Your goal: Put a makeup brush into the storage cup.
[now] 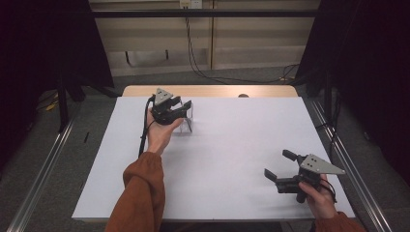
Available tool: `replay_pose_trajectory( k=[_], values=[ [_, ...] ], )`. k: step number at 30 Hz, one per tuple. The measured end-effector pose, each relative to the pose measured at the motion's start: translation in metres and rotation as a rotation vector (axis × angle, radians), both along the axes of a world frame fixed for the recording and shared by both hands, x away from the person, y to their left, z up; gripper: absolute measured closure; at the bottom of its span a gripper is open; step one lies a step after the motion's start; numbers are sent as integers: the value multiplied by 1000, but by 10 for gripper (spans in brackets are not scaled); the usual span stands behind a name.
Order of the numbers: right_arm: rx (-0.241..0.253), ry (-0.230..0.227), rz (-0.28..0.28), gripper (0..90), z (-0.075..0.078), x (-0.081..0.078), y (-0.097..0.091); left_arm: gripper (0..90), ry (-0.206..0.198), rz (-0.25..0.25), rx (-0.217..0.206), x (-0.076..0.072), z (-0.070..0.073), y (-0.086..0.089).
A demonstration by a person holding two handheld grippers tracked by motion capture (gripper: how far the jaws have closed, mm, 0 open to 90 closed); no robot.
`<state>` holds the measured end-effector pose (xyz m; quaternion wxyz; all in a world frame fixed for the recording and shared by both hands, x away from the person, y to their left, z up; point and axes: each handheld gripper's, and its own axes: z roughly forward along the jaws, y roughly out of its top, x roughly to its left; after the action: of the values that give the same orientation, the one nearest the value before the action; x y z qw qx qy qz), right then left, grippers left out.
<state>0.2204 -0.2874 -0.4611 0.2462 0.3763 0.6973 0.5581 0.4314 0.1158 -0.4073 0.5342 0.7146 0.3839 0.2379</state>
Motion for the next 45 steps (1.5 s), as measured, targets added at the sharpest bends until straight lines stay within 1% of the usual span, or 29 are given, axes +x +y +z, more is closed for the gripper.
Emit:
replay_pose_trajectory(
  k=[1,6,7,9,11,13,14,17,18,19,21,22,24,25,26,27,29,31,33,35,39,42,43,45],
  values=[
    [1,-1,-1,3,0,0,0,414,-3,11,0,0,0,1],
    [-1,-3,-3,3,0,1,-1,310,-6,23,-6,-1,-1,6],
    [-1,-3,-2,3,0,1,-1,278,-6,15,-9,-1,-1,6],
    [0,-3,-4,3,0,1,-1,206,-1,17,-12,-1,-1,6],
    [2,-3,-5,3,-1,1,-1,167,4,14,-14,-1,-1,6],
    [2,-4,-4,3,-1,2,-1,95,26,26,-29,-1,-2,7],
    [4,-2,-5,3,-1,2,-1,74,27,24,-37,-1,-2,7],
    [5,-2,-4,2,-1,2,-3,49,23,14,-45,-2,-3,11],
    [6,-1,-5,3,-1,2,-3,41,22,10,-53,-2,-2,12],
    [7,-2,-6,3,-2,3,-4,28,12,-8,-60,-3,-2,14],
    [6,-3,-6,2,-2,4,-4,15,0,-6,-50,-5,-1,15],
    [6,-2,-7,3,-2,4,-4,13,0,6,-59,-7,1,16],
    [6,-3,-9,3,-2,4,-4,13,1,-11,-68,-10,3,19],
    [6,-2,-12,4,-2,4,-4,13,0,-9,-74,-12,4,20],
    [6,-5,-14,5,-2,4,-4,13,-10,-8,-65,-14,5,21],
    [8,-7,-15,5,-1,4,-4,13,-15,-6,-70,-16,6,22],
    [11,-6,-20,5,-1,3,-4,13,-25,-21,-59,-21,8,25],
    [16,-5,-25,7,-1,3,-4,13,-39,-19,-49,-26,11,29],
    [14,-5,-28,7,-1,3,-4,14,-42,-17,-52,-30,13,31],
    [17,-4,-28,6,-1,2,-5,14,-45,-25,-59,-34,15,35],
    [17,-3,-28,4,-1,2,-5,20,-58,-19,-50,-42,18,40],
    [12,-4,-30,3,0,1,-4,21,-76,-20,-40,-49,19,44],
    [14,-3,-33,3,0,0,-4,21,-73,-26,-49,-52,18,46],
    [13,-5,-38,3,0,0,-5,20,-64,-35,-50,-55,18,47]
  ],
)
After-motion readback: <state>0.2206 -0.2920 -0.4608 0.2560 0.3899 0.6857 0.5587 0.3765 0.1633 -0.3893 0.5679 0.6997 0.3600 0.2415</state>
